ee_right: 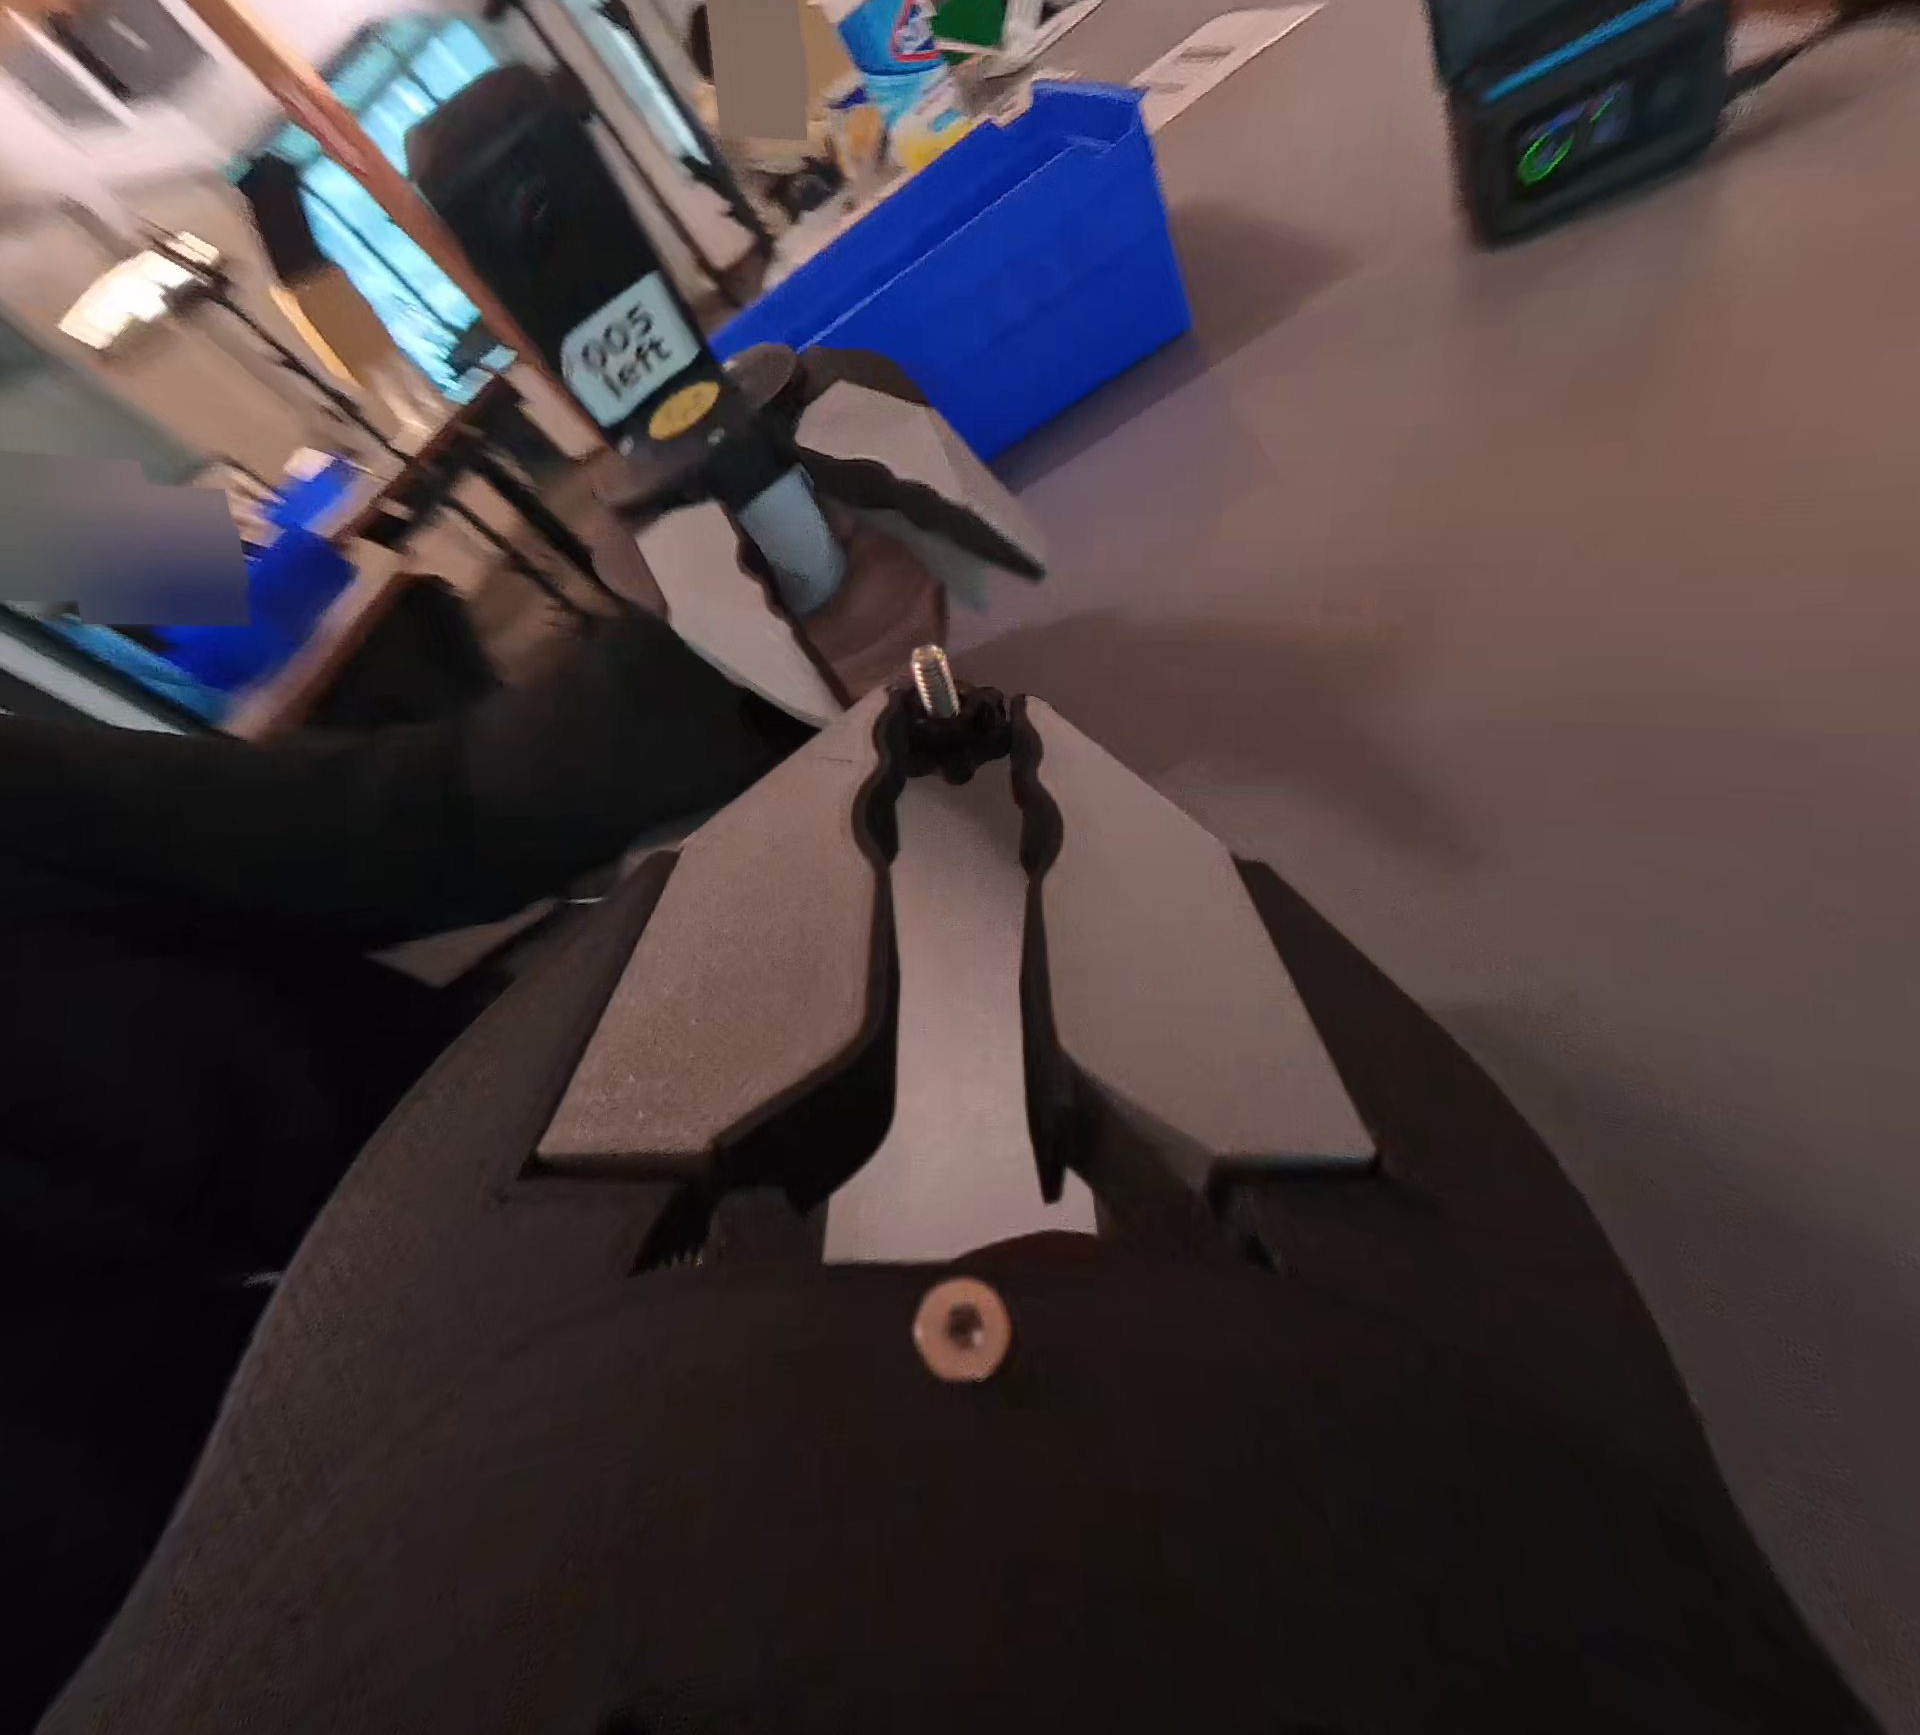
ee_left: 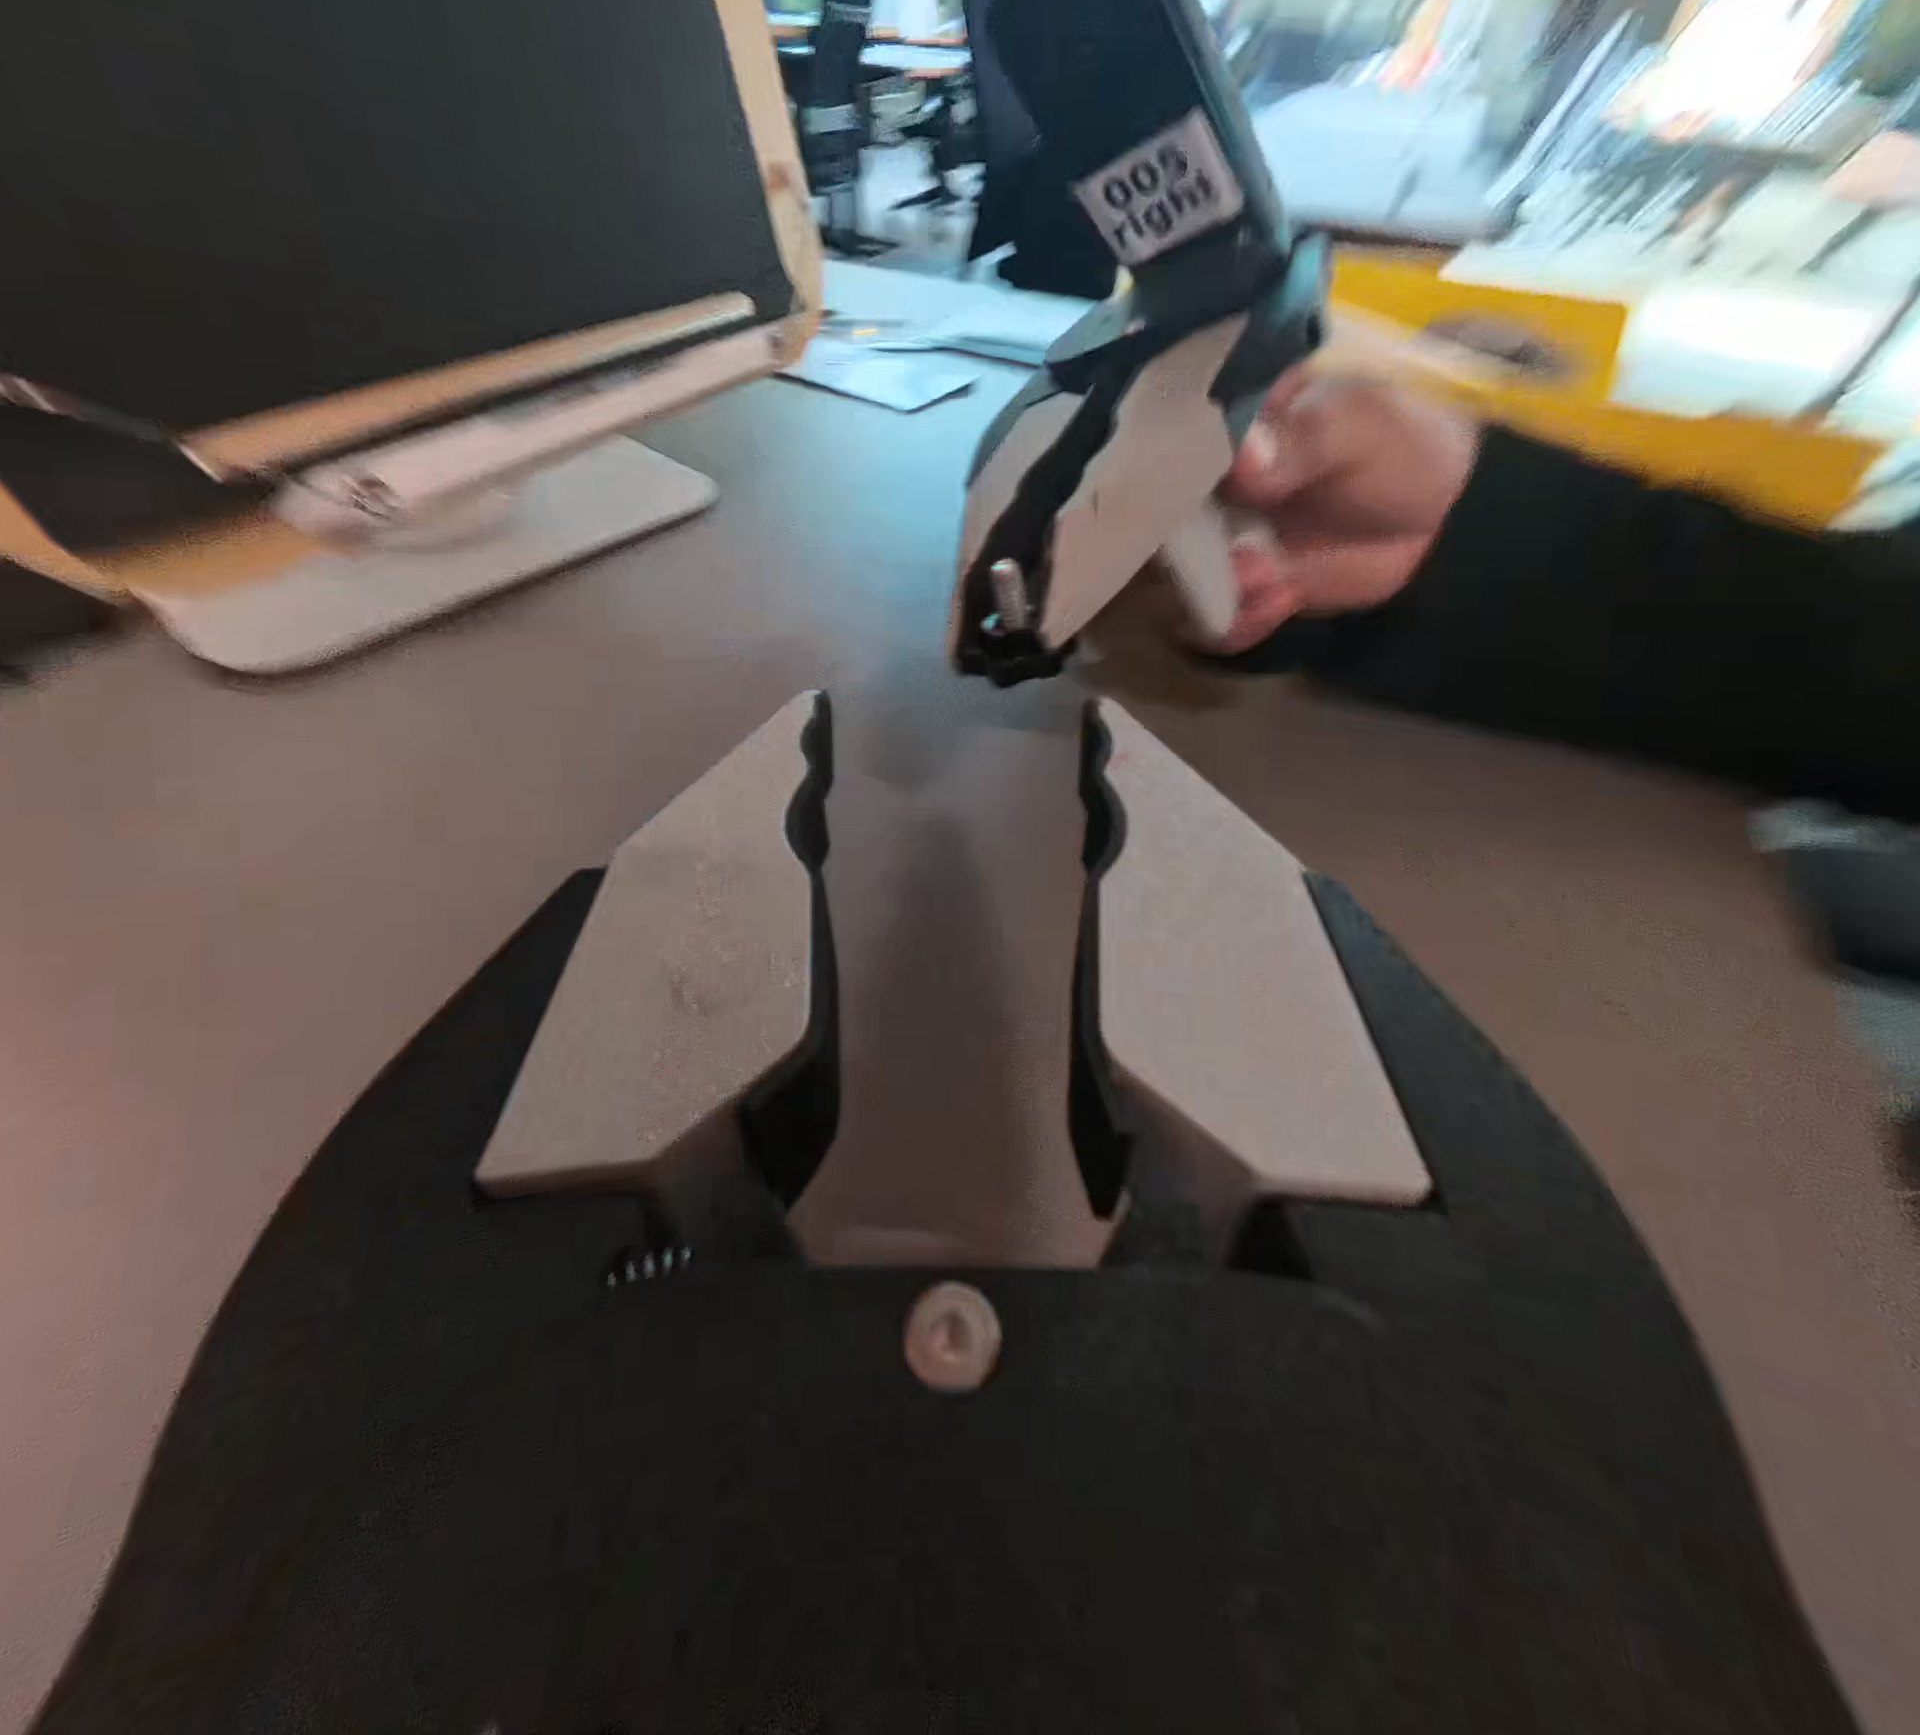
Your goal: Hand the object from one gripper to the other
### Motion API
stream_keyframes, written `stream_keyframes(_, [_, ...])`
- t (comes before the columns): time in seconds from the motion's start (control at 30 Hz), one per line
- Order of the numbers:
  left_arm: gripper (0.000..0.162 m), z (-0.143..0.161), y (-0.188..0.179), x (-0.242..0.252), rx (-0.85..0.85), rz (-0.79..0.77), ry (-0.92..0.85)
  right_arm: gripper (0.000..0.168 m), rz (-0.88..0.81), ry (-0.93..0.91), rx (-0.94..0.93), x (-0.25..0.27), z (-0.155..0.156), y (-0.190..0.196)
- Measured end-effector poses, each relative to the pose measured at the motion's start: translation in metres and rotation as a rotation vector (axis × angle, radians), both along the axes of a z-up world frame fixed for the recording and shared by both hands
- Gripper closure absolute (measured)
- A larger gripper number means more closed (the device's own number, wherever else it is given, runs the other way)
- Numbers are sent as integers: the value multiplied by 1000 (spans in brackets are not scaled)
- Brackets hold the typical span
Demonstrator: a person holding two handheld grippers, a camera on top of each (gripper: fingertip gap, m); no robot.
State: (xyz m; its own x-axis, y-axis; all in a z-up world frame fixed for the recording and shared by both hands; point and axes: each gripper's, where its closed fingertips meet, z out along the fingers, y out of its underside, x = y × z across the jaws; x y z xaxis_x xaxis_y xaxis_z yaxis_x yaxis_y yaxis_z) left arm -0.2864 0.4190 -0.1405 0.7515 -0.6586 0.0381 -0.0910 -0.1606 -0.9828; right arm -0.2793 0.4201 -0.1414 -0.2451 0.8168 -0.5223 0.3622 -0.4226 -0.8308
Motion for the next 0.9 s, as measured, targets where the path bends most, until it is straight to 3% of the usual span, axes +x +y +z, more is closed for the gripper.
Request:
stream_keyframes(0.07, [110,-4,4,0,198,97,283,153,54,-31,-108,2,-4,-7])
stream_keyframes(0.13, [116,-6,1,8,392,135,520,153,96,-90,-162,4,-15,-14])
stream_keyframes(0.27, [120,-28,-5,24,545,80,795,153,172,-164,-201,7,-27,-28])
stream_keyframes(0.4, [120,-24,-9,26,565,57,772,153,209,-194,-185,9,-32,-36])
stream_keyframes(0.53, [137,-27,-15,34,580,0,771,153,212,-192,-189,9,-31,-37])
stream_keyframes(0.63, [139,-29,-15,34,579,-6,796,153,207,-199,-181,9,-32,-36])
stream_keyframes(0.8, [139,-8,-3,22,542,119,660,151,127,-74,-154,9,-7,-15])
stream_keyframes(0.9, [139,-12,10,5,385,182,532,148,-15,-25,-16,11,3,13])
